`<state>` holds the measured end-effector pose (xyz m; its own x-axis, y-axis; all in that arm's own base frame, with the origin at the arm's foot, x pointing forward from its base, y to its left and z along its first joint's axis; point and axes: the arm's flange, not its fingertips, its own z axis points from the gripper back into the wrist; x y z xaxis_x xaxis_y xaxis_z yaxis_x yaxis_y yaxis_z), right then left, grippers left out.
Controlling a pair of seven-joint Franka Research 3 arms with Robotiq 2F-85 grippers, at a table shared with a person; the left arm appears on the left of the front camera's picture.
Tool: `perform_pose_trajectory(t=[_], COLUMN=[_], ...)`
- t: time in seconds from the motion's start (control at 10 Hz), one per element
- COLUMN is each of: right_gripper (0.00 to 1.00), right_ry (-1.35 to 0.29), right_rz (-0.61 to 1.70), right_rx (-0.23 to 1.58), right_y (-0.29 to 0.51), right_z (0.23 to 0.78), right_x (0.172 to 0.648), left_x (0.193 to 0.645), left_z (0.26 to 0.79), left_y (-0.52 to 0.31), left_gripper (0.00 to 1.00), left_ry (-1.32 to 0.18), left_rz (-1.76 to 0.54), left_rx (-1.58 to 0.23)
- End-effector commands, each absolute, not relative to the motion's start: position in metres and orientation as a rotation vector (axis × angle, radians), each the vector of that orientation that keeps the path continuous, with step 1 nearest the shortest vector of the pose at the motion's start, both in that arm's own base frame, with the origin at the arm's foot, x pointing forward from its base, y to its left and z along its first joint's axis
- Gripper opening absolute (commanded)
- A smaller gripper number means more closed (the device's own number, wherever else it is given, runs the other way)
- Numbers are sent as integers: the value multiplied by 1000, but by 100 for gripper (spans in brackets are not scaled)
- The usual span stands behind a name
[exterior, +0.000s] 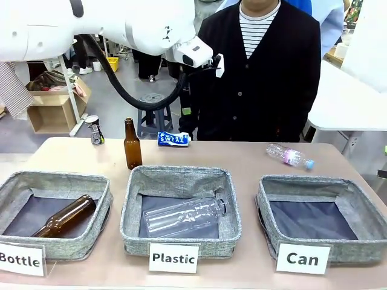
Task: Sort the can waste into the basket.
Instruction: Pick up the can waste from the table and place it in the right Fabric basket.
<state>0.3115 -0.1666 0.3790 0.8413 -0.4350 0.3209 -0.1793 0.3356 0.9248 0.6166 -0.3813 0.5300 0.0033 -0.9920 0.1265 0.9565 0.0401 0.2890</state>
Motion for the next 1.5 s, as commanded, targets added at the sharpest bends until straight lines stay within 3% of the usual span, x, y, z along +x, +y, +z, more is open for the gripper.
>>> perform_pose_trajectory(t=[0.0, 0.1, 0.4, 0.5, 0.8, 0.9, 1.2, 1.4], right_gripper=[100, 100, 100, 100, 100, 100, 100, 100], right_ry=[-613, -613, -613, -613, -613, -613, -613, -613], right_rz=[-163, -163, -163, -163, -163, -163, -163, -163], right_rx=[1241, 1241, 1241, 1241, 1241, 1241, 1241, 1241], right_y=[-167, -167, -167, -167, -167, -167, -167, -167], right_z=[380, 380, 380, 380, 380, 380, 380, 380], right_x=[314, 314, 314, 314, 314, 314, 314, 314], left_x=[601, 617, 613, 614, 566, 550, 507, 464], left_z=[571, 530, 541, 553, 635, 644, 620, 562], left_y=[-366, -381, -376, -339, -136, -79, 85, 167], left_gripper=[100, 100, 100, 100, 100, 100, 100, 100], left_ry=[-234, -329, -306, -371, -536, -599, -833, -992], left_rz=[-1431, -1534, -1508, -1574, -1553, -1348, -1089, -855], left_rx=[93, 133, 127, 24, -237, -229, -445, -561])
